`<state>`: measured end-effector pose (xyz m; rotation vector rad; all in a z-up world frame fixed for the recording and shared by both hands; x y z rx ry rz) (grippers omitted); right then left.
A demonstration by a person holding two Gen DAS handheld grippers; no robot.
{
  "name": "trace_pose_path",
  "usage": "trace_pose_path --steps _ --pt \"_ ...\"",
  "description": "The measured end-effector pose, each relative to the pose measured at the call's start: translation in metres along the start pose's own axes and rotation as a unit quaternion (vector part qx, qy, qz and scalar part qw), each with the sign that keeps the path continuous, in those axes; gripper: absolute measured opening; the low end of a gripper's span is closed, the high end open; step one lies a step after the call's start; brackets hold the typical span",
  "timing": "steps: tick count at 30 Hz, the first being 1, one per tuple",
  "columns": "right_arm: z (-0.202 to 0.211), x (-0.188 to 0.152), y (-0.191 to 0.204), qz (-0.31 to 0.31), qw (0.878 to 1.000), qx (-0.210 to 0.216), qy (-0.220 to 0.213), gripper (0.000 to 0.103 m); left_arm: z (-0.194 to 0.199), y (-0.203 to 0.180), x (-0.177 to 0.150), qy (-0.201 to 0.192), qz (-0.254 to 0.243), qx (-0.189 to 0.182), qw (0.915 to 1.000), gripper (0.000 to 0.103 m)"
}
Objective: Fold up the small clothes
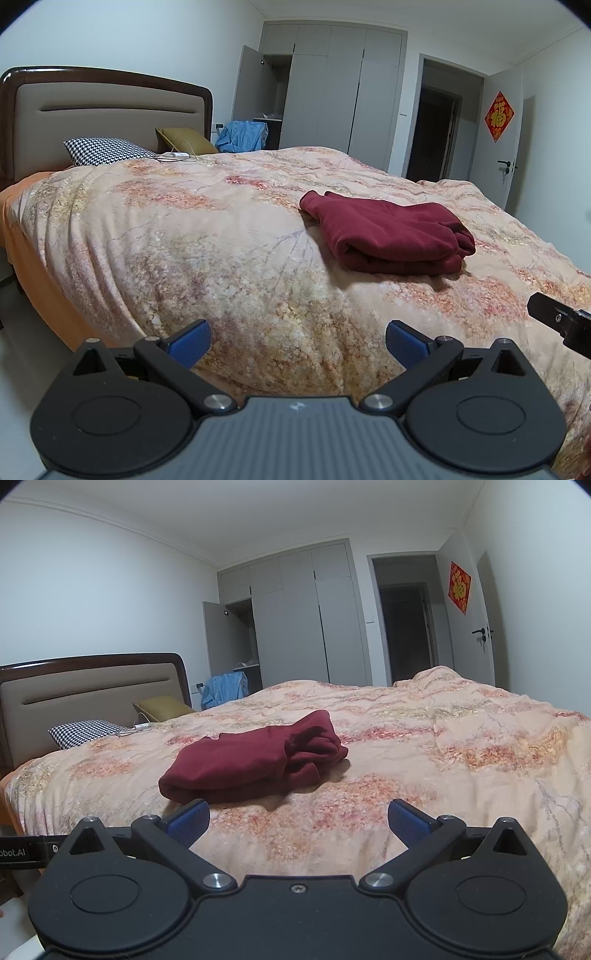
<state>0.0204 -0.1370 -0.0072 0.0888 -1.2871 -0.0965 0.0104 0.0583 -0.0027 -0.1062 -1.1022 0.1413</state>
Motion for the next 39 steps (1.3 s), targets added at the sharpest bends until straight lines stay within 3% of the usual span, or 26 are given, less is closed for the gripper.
trace_pose_path --steps 39 --pt "-0.003 -0.001 -0.0045 -0.005 1.0 -0.001 0.006 0.103 0.0001 -0.0051 -0.0025 0.006 -0.015 -0.005 0.9999 0.103"
Point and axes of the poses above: each gripper's, at about its wrist camera, not at the fingertips, and z roughly against the way its jaws point, y to its left, x to its top, the point moved 4 cm from there along -z, roughly the way its jaws point, and after that the axes turned 3 degrees about -x, right-handed, at the moved point
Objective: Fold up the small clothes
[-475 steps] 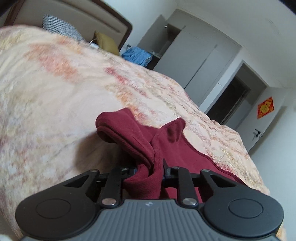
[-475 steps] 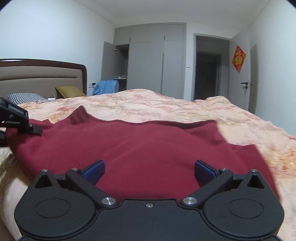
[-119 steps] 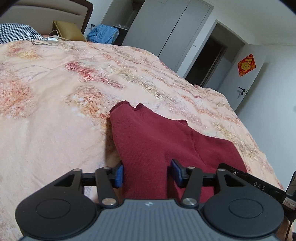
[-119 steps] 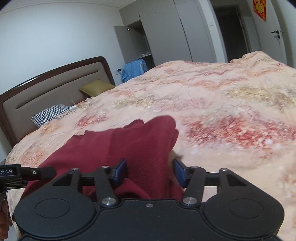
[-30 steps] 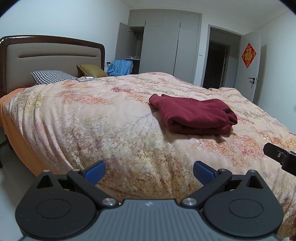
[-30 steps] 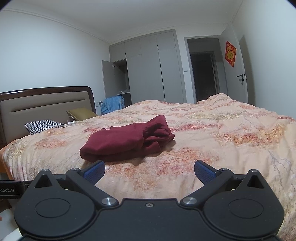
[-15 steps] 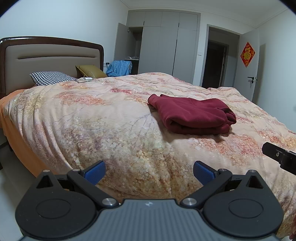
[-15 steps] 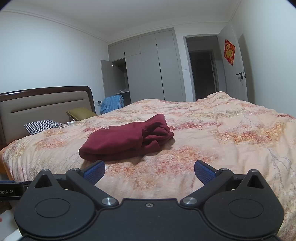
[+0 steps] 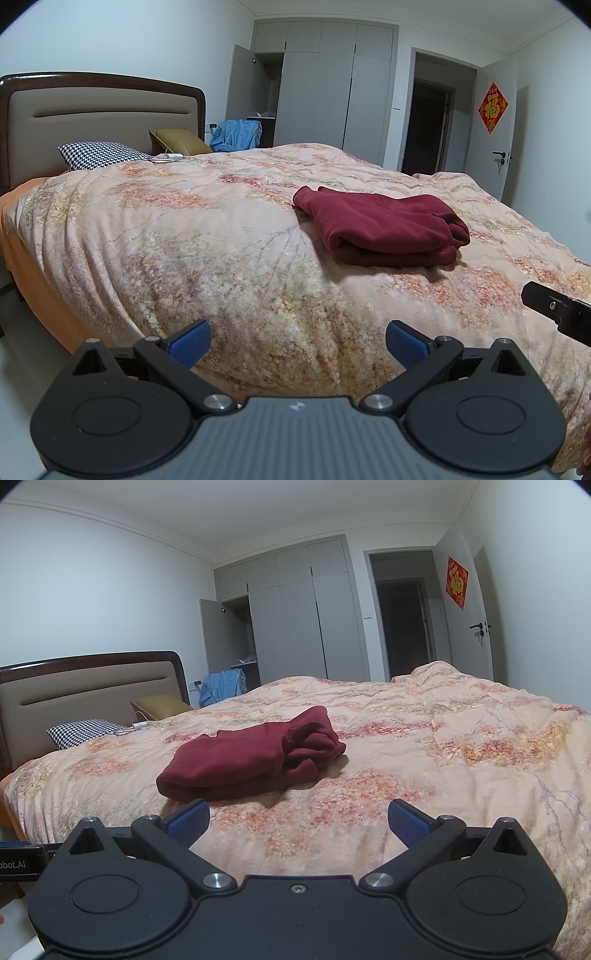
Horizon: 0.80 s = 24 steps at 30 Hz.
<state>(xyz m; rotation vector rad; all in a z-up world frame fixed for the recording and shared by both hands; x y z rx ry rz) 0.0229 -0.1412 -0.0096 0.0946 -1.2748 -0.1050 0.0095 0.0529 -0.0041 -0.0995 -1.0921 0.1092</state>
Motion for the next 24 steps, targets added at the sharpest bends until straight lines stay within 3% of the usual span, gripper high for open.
trace_pose_path --steps 24 --pt "-0.0005 -0.0001 -0.0004 -0.001 1.0 0.0 0.001 0.103 -0.001 0.0008 -0.0019 0.003 0.004 -0.003 1.0 0.103"
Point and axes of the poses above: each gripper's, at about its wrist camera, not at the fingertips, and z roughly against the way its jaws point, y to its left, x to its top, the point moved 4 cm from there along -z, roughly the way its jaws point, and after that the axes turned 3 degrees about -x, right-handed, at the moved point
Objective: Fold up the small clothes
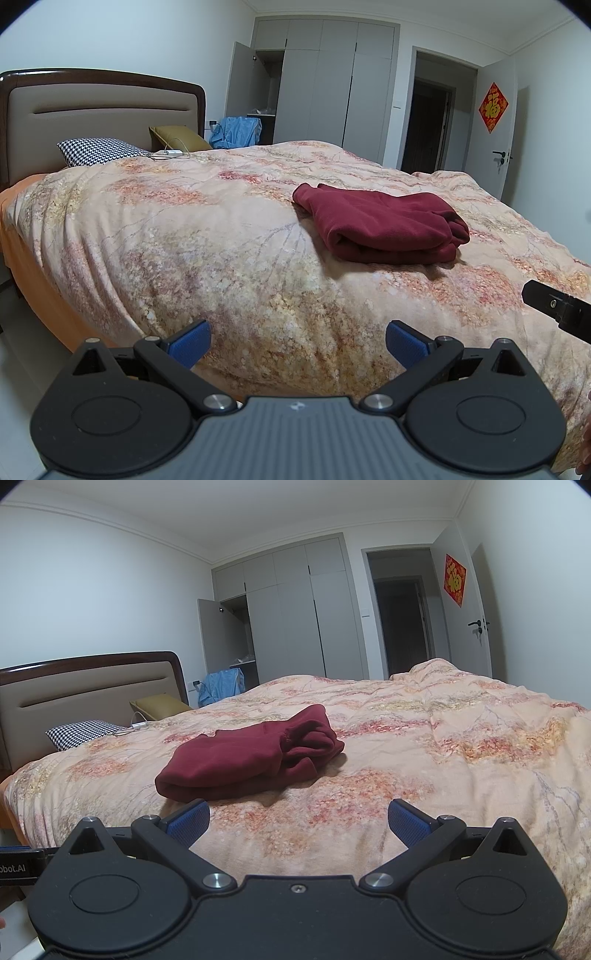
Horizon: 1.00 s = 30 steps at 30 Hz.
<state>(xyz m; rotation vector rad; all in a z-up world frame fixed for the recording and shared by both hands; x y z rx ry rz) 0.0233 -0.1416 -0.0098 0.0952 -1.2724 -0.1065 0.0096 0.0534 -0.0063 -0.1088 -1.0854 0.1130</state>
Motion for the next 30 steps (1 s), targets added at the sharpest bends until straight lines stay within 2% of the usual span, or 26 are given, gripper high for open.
trace_pose_path --steps 30 --pt "0.0001 -0.0008 -0.0004 -0.002 1.0 -0.001 0.001 0.103 -0.0007 -0.0002 -0.0016 0.004 0.002 -0.004 1.0 0.103"
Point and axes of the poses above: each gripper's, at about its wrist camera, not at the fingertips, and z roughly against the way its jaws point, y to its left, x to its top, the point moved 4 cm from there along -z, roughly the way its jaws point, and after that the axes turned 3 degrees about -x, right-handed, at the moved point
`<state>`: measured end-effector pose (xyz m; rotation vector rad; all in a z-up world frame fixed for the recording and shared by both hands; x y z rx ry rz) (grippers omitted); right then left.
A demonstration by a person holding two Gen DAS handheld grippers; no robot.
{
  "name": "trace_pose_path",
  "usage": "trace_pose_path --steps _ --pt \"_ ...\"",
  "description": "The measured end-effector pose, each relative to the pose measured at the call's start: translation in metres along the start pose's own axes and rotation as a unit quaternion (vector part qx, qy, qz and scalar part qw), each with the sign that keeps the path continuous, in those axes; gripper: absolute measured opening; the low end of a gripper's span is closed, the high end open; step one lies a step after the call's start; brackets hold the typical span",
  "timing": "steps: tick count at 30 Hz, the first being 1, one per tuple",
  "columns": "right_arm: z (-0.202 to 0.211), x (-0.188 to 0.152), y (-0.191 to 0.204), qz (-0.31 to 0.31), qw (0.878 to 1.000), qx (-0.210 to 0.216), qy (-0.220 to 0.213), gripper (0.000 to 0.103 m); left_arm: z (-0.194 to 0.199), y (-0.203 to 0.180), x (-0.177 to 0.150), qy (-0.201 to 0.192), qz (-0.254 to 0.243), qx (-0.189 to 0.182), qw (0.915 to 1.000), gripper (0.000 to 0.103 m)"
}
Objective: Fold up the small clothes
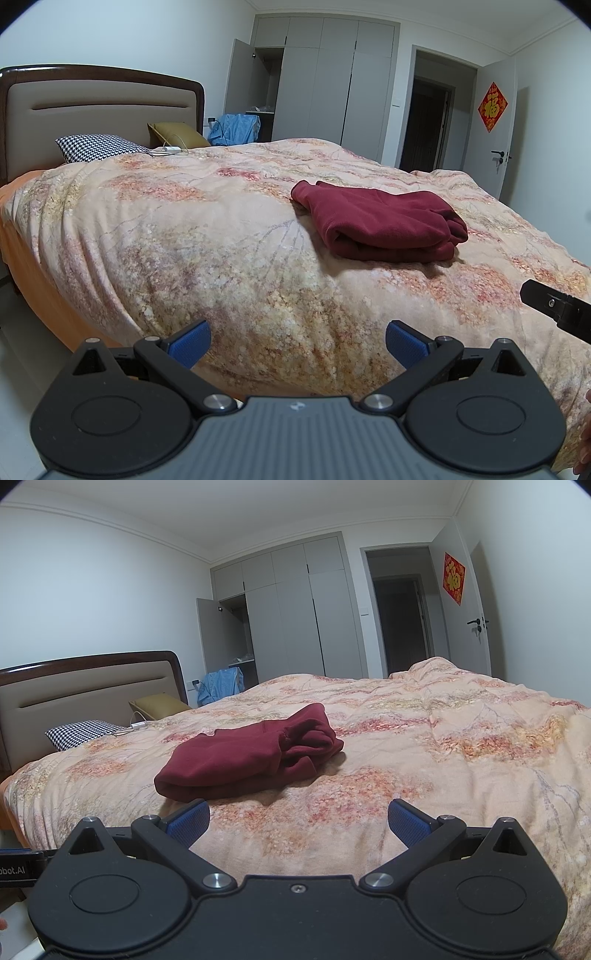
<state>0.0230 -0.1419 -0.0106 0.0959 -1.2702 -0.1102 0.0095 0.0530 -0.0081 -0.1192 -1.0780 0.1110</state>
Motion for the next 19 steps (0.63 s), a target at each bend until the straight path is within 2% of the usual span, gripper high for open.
trace_pose_path --steps 7,12,19 --pt "-0.0001 0.0001 0.0 0.0 1.0 0.0 0.0 0.103 -0.0008 -0.0027 0.0008 0.006 0.002 0.007 1.0 0.103" --pt "-0.0003 0.0001 0.0 0.0 1.0 0.0 0.0 0.103 0.0009 -0.0022 0.0014 0.001 -0.007 0.04 0.9992 0.103" --pt "-0.0001 -0.0004 0.0003 0.002 1.0 0.0 -0.001 0.103 0.002 0.0027 0.0024 0.002 0.003 0.04 0.9992 0.103"
Point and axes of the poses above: each gripper's, at about its wrist camera, not at the fingertips, and z roughly against the way its jaws point, y to its left, x to its top, the point moved 4 cm from there along -z, roughly the way its jaws point, and after that the axes turned 3 degrees about -x, right-handed, at the moved point
